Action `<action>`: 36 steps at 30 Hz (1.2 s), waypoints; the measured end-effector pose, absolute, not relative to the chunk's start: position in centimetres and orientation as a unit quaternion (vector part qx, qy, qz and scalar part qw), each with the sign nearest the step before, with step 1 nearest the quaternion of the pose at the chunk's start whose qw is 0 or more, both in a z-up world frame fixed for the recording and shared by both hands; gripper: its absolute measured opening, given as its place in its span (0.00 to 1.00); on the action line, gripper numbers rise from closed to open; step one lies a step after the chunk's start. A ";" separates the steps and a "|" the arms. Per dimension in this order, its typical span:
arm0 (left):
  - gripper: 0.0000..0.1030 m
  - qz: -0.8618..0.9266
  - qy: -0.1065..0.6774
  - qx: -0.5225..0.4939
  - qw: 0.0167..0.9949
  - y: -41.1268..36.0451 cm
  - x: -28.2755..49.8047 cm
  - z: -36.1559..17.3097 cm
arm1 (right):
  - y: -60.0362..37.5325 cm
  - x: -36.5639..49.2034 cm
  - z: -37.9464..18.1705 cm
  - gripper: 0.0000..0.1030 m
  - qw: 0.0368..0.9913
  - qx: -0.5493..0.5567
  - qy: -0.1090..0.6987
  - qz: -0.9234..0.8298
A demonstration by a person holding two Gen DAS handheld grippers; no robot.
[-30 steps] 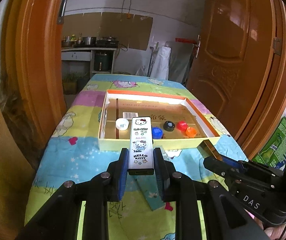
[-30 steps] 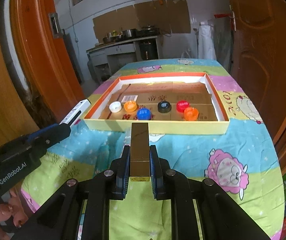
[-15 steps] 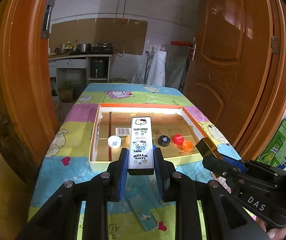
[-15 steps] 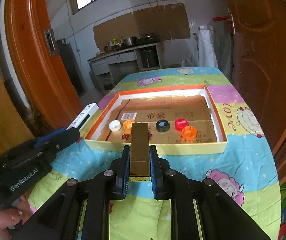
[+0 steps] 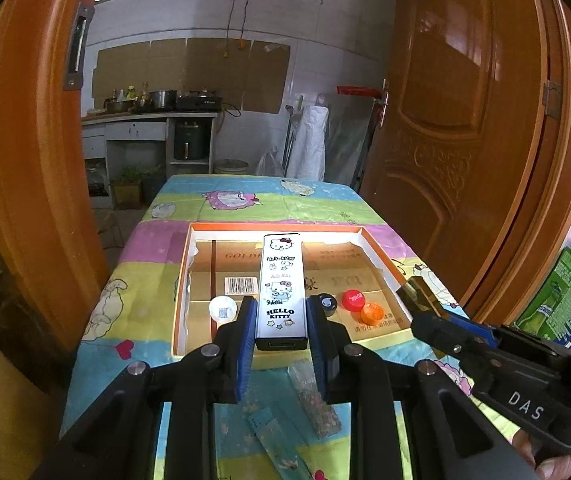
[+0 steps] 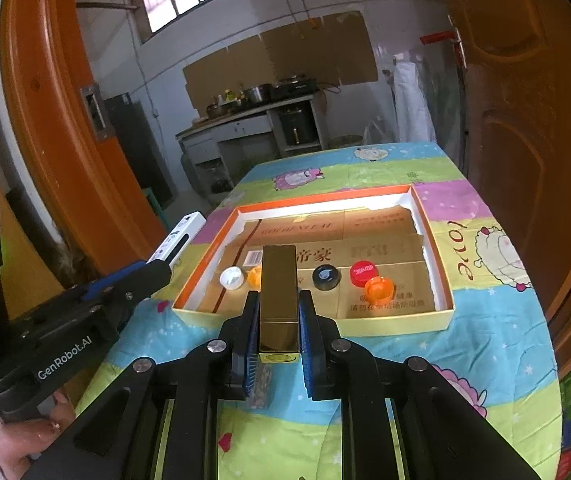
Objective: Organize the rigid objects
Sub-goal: 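Carry the Hello Kitty box with the left gripper while the right gripper carries the gold lipstick into the box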
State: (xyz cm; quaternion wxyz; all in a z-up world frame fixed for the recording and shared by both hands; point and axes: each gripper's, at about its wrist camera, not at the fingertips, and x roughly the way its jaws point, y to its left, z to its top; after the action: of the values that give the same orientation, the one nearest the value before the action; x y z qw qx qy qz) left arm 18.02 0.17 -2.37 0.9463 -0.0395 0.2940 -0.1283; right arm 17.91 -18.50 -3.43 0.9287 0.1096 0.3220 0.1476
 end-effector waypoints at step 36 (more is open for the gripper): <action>0.24 -0.178 0.347 -0.017 0.921 -2.8 31.6 -2.1 | -22.7 30.9 -3.6 0.17 0.919 0.139 0.345 0.128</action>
State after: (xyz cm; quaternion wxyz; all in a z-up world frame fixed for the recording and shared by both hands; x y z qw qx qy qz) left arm 31.62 -2.82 -2.15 0.9207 -0.0166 0.3470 -0.1780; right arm 30.90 -22.67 -3.57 0.9194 0.1388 0.3451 0.1282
